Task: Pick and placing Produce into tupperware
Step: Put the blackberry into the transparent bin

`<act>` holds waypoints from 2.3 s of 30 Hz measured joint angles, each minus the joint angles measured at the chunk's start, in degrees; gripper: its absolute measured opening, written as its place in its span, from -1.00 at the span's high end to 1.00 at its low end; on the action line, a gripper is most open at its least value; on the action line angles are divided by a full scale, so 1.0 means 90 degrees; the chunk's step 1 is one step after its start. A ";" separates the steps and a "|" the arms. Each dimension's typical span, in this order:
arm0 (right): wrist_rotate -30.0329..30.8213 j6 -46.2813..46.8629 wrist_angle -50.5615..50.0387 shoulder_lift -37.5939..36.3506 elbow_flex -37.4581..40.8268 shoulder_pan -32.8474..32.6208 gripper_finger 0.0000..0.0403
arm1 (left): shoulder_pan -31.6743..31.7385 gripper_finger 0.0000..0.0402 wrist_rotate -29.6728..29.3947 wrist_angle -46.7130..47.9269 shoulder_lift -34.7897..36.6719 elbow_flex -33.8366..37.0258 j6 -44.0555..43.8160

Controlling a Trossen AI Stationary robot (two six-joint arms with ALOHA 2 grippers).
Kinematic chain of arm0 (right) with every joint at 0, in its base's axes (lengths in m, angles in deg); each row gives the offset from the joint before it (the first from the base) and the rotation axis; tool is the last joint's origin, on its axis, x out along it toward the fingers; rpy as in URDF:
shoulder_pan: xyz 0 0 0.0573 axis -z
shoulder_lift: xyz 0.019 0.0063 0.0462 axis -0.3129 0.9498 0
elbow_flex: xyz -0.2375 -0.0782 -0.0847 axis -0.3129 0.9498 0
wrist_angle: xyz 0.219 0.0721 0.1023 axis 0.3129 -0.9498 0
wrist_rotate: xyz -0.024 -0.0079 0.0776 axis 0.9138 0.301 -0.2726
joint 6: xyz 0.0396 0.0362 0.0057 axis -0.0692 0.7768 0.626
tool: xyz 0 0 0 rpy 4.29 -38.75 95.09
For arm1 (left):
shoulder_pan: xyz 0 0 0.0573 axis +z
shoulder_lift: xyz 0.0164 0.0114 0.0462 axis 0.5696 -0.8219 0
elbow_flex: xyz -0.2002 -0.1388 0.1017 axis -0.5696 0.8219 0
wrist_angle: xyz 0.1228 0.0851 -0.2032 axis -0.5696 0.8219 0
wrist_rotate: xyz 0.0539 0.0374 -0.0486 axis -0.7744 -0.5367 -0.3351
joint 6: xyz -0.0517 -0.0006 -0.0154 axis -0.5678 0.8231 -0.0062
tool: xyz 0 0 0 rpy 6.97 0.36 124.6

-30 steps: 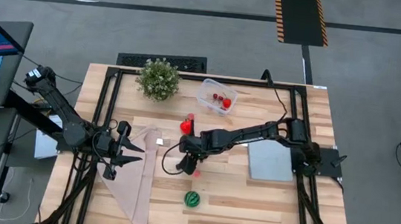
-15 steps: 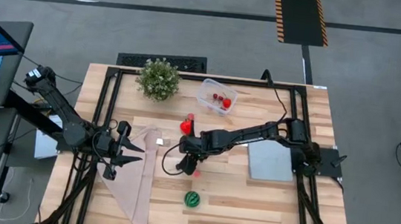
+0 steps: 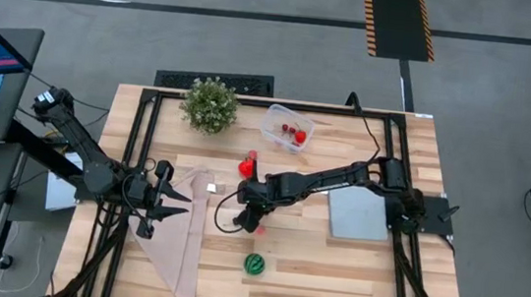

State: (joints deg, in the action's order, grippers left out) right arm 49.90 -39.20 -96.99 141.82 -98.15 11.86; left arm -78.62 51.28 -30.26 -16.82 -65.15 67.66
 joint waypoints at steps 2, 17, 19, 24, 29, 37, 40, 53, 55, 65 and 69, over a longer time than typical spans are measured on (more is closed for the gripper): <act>0.0002 -0.0002 0.0005 0.0000 -0.0001 -0.0005 0.59 | 0.0002 0.52 0.0002 0.0000 -0.0001 0.0000 0.0000; -0.0017 -0.0067 0.0001 -0.0012 -0.0002 -0.0083 0.88 | 0.0000 0.52 0.0000 0.0000 -0.0002 0.0000 0.0000; -0.0032 -0.0105 -0.0002 -0.0012 -0.0002 -0.0085 0.92 | 0.0002 0.52 0.0001 0.0001 0.0000 0.0000 0.0000; -0.0026 -0.0101 0.0001 -0.0011 -0.0002 -0.0123 0.74 | 0.0002 0.52 -0.0001 0.0002 -0.0002 0.0000 0.0002; 0.0368 0.0079 -0.0001 0.0012 0.0005 -0.0227 0.26 | 0.0001 0.52 0.0001 0.0002 -0.0002 0.0000 0.0002; 0.0646 0.0104 0.0208 0.0012 0.0005 -0.0357 -0.23 | 0.0002 0.52 -0.0001 0.0002 -0.0002 0.0000 0.0044; 0.0819 0.0117 0.0409 0.0085 -0.0009 -0.0379 -0.25 | 0.0000 0.52 -0.0001 0.0002 -0.0002 0.0000 0.0044; 0.0950 0.0379 0.0503 0.0335 0.0000 -0.0389 -0.12 | 0.0133 0.52 -0.0001 -0.0071 -0.0201 0.0000 0.0022; 0.0952 0.0435 0.0495 0.0333 0.0000 -0.0389 -0.08 | 0.0187 0.52 -0.0002 -0.0072 -0.0203 -0.0001 -0.0016; 0.0952 0.0431 0.0479 0.0331 0.0000 -0.0389 0.52 | 0.0230 0.52 -0.0001 -0.0066 -0.0215 -0.0002 -0.0095; 0.0960 0.0338 0.0534 0.0329 0.0000 -0.0389 0.54 | 0.0230 0.52 0.0002 -0.0057 -0.0215 0.0000 -0.0097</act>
State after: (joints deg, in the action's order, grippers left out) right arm 58.55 -36.16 -92.18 144.78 -98.15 8.37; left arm -76.55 51.30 -30.78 -18.75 -65.16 66.79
